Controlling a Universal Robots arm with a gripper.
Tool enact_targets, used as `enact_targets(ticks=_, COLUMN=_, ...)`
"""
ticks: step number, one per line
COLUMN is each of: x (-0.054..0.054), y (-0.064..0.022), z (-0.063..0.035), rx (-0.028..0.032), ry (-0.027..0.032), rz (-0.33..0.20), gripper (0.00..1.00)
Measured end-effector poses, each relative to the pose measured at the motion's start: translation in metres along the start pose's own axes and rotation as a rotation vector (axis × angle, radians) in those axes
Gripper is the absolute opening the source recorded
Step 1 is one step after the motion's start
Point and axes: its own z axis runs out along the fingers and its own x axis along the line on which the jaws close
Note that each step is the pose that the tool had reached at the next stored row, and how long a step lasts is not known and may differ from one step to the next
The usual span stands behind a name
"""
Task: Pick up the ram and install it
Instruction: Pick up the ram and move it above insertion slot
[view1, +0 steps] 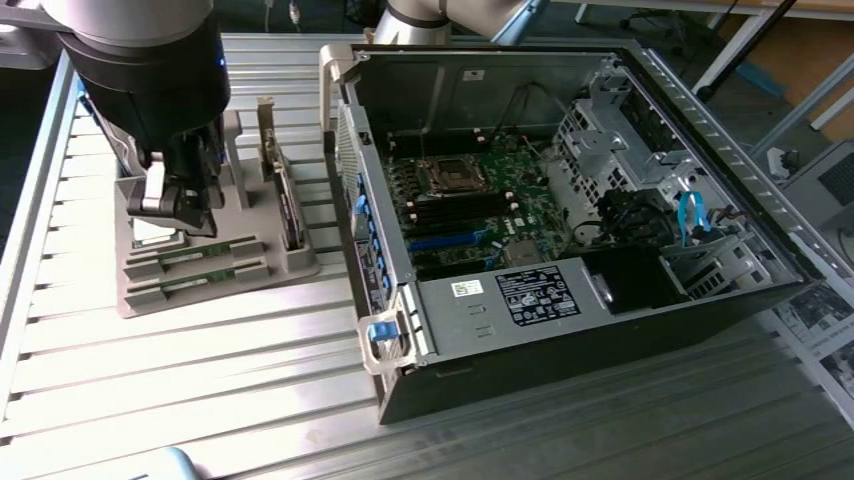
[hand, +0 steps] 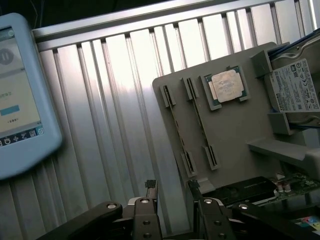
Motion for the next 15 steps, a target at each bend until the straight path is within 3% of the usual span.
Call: enact_targets(ticks=15, x=0.0, y=-0.0001, z=0.0056, rx=0.0, ry=-0.0001, rz=0.0, gripper=0.36)
